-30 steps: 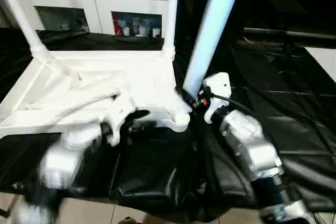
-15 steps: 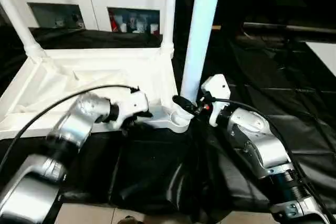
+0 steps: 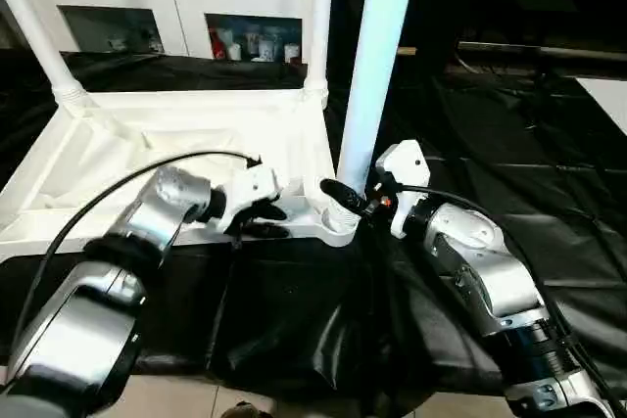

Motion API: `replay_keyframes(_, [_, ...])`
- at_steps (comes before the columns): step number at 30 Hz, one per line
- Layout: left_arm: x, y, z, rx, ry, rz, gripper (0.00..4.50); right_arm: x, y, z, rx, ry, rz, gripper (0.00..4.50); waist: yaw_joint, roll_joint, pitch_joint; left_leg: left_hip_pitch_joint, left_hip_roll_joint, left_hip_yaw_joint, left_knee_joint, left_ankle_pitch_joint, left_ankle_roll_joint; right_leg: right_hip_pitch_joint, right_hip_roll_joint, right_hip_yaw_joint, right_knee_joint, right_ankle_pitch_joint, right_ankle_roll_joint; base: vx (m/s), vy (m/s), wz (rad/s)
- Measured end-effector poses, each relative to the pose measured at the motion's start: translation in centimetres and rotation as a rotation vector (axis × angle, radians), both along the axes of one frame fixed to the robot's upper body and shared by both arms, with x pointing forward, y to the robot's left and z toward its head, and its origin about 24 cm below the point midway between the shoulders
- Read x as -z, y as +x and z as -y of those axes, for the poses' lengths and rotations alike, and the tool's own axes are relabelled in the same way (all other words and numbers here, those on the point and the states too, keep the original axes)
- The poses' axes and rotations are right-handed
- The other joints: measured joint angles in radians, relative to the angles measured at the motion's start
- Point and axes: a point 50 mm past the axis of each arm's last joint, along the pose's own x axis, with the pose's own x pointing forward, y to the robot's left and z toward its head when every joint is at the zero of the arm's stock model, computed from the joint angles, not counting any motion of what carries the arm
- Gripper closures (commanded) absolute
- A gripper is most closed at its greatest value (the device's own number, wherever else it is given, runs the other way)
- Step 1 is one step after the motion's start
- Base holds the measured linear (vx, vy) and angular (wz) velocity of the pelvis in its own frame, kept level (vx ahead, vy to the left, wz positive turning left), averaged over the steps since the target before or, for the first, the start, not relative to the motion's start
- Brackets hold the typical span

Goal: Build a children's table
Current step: Insert table leg to table base

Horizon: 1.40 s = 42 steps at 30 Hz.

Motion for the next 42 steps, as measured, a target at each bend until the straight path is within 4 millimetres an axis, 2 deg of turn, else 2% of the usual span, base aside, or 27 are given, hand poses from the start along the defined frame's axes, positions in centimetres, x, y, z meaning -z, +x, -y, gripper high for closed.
replay_keyframes(3, [0.3, -0.1, -0.1, 0.002, 0.0, -0.018, 3.65, -0.1, -0.1, 0.0, -0.001, 0.002, 0.005, 2.64, 0.0, 0.001, 0.0, 0.0, 0.0, 0.0, 0.0, 0.0, 0.0, 0.0, 0.0, 0.0, 0.0, 0.0, 0.0, 0.0, 0.0, 0.0])
replay_keyframes(6, [0.3, 0.0, -0.1, 0.008, 0.003, -0.032, 3.76, 0.0, -0.2, 0.0, 0.0, 0.002, 0.001, 2.64, 0.001, 0.001, 0.0, 0.0, 0.0, 0.0, 0.0, 0.0, 0.0, 0.0, 0.0, 0.0, 0.0, 0.0, 0.0, 0.0, 0.0, 0.0])
replay_keyframes(9, [0.4, 0.0, -0.2, 0.016, 0.019, -0.04, 4.1, 0.1, -0.2, 0.0, 0.0, 0.003, -0.002, 2.64, 0.001, 0.002, 0.001, 0.0, 0.0, 0.0, 0.0, 0.0, 0.0, 0.0, 0.0, 0.0, 0.0, 0.0, 0.0, 0.0, 0.0, 0.0])
replay_keyframes(12, [0.5, 0.0, -0.3, 0.023, 0.025, -0.045, 4.18, 0.1, -0.2, 0.0, 0.0, 0.003, -0.002, 2.64, 0.001, 0.002, 0.001, 0.0, 0.0, 0.0, 0.0, 0.0, 0.0, 0.0, 0.0, 0.0, 0.0, 0.0, 0.0, 0.0, 0.0, 0.0])
replay_keyframes(16, [0.4, 0.0, -0.3, 0.035, 0.035, -0.045, 4.5, 0.1, -0.2, 0.0, 0.0, 0.003, -0.002, 2.64, 0.0, 0.002, 0.001, 0.0, 0.0, 0.001, 0.0, 0.0, 0.0, 0.0, 0.0, 0.0, -0.001, 0.0, 0.0, 0.0, 0.0, 0.0])
replay_keyframes(23, [0.5, 0.0, -0.2, 0.034, 0.016, -0.042, 4.5, 0.1, -0.2, -0.4, -0.004, 0.03, -0.017, 2.64, -0.001, 0.005, 0.003, 0.0, 0.0, 0.001, 0.0, 0.0, 0.0, 0.0, 0.0, 0.0, -0.001, 0.0, 0.0, 0.0, 0.0, 0.0])
replay_keyframes(27, [1.3, -0.9, -0.6, 0.011, -0.082, -0.047, 4.5, 0.5, -0.4, -0.7, -0.002, 0.099, -0.083, 2.64, -0.003, 0.013, 0.003, 0.0, 0.0, 0.002, 0.0, 0.0, 0.0, -0.001, 0.0, 0.001, -0.001, 0.0, -0.001, 0.0, 0.0, 0.0])
replay_keyframes(34, [1.9, -2.1, -0.9, 0.019, -0.13, -0.019, 4.5, 1.2, -0.4, -0.2, 0.007, 0.087, -0.162, 2.64, -0.007, 0.015, 0.002, 0.004, 0.0, 0.005, -0.004, 0.0, 0.0, -0.001, -0.001, 0.003, -0.001, -0.001, -0.001, 0.0, 0.0, 0.0])
replay_keyframes(38, [2.1, -2.7, -1.1, 0.023, -0.128, -0.01, 4.5, 1.1, -0.1, -0.2, 0.004, 0.069, -0.194, 2.64, -0.007, 0.014, 0.001, 0.01, 0.0, 0.009, -0.009, 0.0, 0.0, 0.0, -0.001, 0.005, -0.001, -0.001, 0.0, 0.0, 0.0, 0.0])
replay_keyframes(42, [2.1, -3.2, -1.2, 0.023, -0.125, -0.011, 4.5, 0.9, 0.2, -0.3, -0.016, 0.056, -0.217, 2.65, -0.009, 0.012, 0.0, 0.01, 0.0, 0.01, -0.009, 0.0, 0.0, -0.001, -0.001, 0.006, -0.002, -0.002, 0.001, 0.0, 0.0, 0.0])
